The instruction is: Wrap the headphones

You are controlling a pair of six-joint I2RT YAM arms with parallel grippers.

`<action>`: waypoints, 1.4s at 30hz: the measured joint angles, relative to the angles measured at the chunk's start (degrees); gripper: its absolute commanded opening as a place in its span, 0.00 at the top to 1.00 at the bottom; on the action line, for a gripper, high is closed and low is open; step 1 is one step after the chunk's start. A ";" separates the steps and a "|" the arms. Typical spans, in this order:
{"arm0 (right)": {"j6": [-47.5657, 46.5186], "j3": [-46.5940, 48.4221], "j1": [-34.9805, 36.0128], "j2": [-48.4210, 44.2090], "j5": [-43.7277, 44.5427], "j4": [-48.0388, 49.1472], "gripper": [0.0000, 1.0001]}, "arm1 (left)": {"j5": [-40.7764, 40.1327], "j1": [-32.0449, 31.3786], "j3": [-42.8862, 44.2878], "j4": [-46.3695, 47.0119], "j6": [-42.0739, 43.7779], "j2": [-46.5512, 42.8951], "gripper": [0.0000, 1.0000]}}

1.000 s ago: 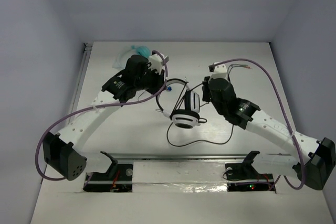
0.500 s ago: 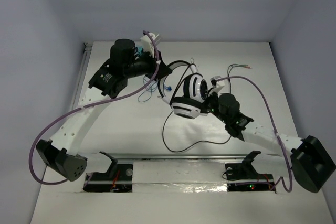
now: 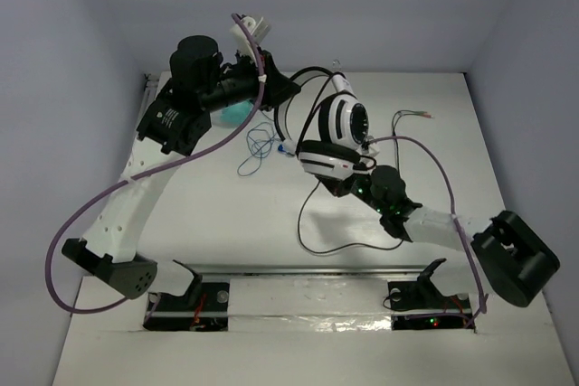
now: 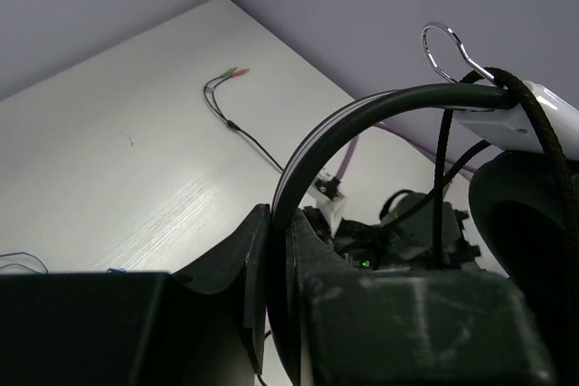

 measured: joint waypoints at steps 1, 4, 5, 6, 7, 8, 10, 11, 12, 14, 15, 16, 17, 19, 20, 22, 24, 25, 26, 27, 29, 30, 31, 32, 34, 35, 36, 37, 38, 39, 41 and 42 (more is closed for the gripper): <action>0.85 -0.92 0.07 -1.79 1.29 -1.44 1.00 | -0.48 0.00 0.63 -0.02 -0.15 0.57 1.00; 3.37 -2.16 0.07 -8.61 6.10 -6.80 1.00 | -2.86 0.04 2.01 -0.48 -1.01 2.03 1.00; 3.96 -2.45 0.07 -11.28 7.78 -8.90 1.00 | -3.58 0.13 2.43 -0.68 -1.38 2.54 1.00; 4.52 -2.89 0.07 -14.47 9.42 -10.86 1.00 | -4.24 0.13 2.80 -0.81 -1.66 3.04 1.00; 4.83 -3.28 0.07 -17.66 10.58 -12.70 0.93 | -4.90 0.13 3.26 -0.96 -2.01 3.56 1.00; 5.07 -3.69 0.07 -20.76 11.15 -14.36 0.82 | -5.49 0.15 3.65 -0.98 -2.38 4.11 1.00; 4.92 -4.44 0.07 -25.44 10.93 -15.80 0.57 | -6.51 0.15 4.22 -0.94 -3.28 5.03 1.00; 4.76 -4.68 0.07 -27.02 10.29 -16.39 0.51 | -6.99 0.15 4.35 -0.90 -3.69 5.33 1.00; 4.70 -4.96 0.07 -27.87 9.60 -16.48 0.46 | -7.39 0.17 4.57 -0.92 -4.02 5.60 1.00; 5.03 -6.23 0.07 -28.30 7.85 -15.52 0.36 | -8.17 0.20 5.38 -1.22 -4.57 6.29 1.00; 5.40 -7.50 0.07 -28.00 6.86 -14.49 0.35 | -8.59 0.20 5.86 -1.29 -4.72 6.60 1.00; 5.81 -8.68 0.07 -27.43 6.10 -13.90 0.34 | -9.05 0.20 6.25 -1.29 -4.92 6.86 1.00; 6.29 -9.73 0.07 -26.25 5.35 -13.40 0.34 | -9.44 0.20 6.67 -1.33 -5.09 6.95 1.00; 6.91 -10.23 0.07 -21.27 4.09 -12.31 0.33 | -10.08 0.20 7.19 -1.31 -5.57 6.99 1.00; 7.17 -10.19 0.07 -18.05 3.63 -11.06 0.33 | -10.32 0.20 7.50 -1.29 -5.92 6.99 1.00; 7.52 -9.86 0.09 -11.30 2.84 -8.63 0.33 | -10.54 0.24 7.93 -1.18 -6.45 6.99 1.00; 7.87 -9.20 0.09 -4.07 1.81 -4.92 0.33 | -10.99 0.24 8.33 -1.22 -6.93 6.99 1.00; 8.09 -8.79 0.11 -0.79 1.49 -2.84 0.33 | -11.30 0.24 8.50 -1.27 -7.10 6.99 1.00; 8.26 -8.20 0.24 2.25 1.31 -0.74 0.33 | -11.63 0.24 8.63 -1.29 -7.32 6.99 1.00; 8.31 -7.32 0.44 5.14 1.33 0.85 0.33 | -11.76 0.24 8.74 -1.25 -7.48 6.99 1.00; 8.44 -5.29 0.59 10.49 1.57 4.48 0.34 | -11.87 0.24 8.79 -1.25 -7.80 6.99 1.00; 8.44 -4.15 0.79 13.25 1.70 6.40 0.34 | -11.85 0.24 8.79 -1.25 -7.98 6.99 1.00; 8.44 -3.13 0.83 15.89 1.77 8.26 0.35 | -11.85 0.24 8.79 -1.27 -8.07 6.99 1.00; 8.66 -2.27 0.83 18.36 1.81 10.32 0.36 | -11.85 0.24 8.79 -1.27 -8.11 6.99 1.00; 9.29 -0.90 0.83 22.51 1.79 13.18 0.39 | -11.87 0.24 8.83 -1.27 -8.13 6.99 1.00; 9.66 -0.39 0.83 24.28 1.53 14.38 0.41 | -11.93 0.24 8.83 -1.29 -8.13 6.99 1.00; 10.12 0.09 0.85 25.92 1.31 15.74 0.42 | -12.02 0.24 8.83 -1.29 -8.13 6.99 1.00; 10.60 0.61 1.01 27.39 0.98 16.70 0.45 | -12.17 0.24 8.81 -1.29 -8.13 6.99 1.00; 10.86 0.98 1.27 28.50 0.85 17.49 0.57 | -12.44 0.24 8.83 -1.27 -8.13 6.99 1.00; 11.21 1.33 1.75 29.55 0.70 18.62 0.63 | -12.76 0.24 8.83 -1.29 -8.11 7.02 1.00; 12.09 1.64 3.32 30.64 0.42 19.89 0.78 | -13.99 0.24 8.83 -1.27 -8.11 7.17 1.00; 12.26 1.68 4.13 30.77 0.28 20.17 0.85 | -14.82 0.24 8.83 -1.27 -8.15 7.26 1.00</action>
